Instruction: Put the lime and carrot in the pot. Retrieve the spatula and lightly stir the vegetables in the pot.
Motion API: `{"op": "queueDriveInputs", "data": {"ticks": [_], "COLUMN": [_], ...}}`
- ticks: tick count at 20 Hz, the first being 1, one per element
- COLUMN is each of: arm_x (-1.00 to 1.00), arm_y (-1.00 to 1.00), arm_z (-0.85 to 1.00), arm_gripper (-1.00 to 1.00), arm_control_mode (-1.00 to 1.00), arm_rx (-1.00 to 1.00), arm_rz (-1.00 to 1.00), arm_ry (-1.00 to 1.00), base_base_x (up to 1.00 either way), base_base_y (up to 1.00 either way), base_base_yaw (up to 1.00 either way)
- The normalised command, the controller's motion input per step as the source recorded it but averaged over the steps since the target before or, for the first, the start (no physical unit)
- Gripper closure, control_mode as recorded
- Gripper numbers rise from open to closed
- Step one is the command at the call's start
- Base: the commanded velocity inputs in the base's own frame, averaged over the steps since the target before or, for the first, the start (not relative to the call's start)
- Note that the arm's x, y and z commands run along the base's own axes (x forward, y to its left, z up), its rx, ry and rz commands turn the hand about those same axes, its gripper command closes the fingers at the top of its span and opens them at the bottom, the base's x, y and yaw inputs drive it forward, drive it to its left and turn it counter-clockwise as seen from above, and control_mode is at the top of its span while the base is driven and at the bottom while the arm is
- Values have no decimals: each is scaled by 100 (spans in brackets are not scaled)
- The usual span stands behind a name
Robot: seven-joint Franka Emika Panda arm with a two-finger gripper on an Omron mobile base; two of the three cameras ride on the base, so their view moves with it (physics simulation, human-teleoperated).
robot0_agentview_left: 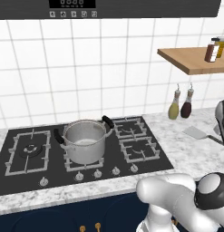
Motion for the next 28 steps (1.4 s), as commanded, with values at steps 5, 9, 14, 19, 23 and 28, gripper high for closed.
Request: {"op": "queueDriveInputs", "data": {"ticks": [5, 9, 14, 19, 23, 28], "arm_x": [2, 5, 16, 18, 21, 30], "arm_y": [-64, -52, -30, -22, -6, -13], "arm_z": [-18, -23, -29, -28, -31, -31], "arm_gripper": [-100, -100, -100, -100, -100, -100], "arm_control_mode": [-100, -100, -100, -100, -100, -100], "arm_rx": [0, 0, 0, 7, 2, 4], "arm_rz": [0, 0, 0, 4, 5, 6], "arm_ry": [0, 0, 0, 0, -1, 0], "base_base_x": [0, 0, 0, 0, 0, 0], "base_base_y": [0, 0, 0, 0, 0, 0], "base_base_yaw": [0, 0, 0, 0, 0, 0]}}
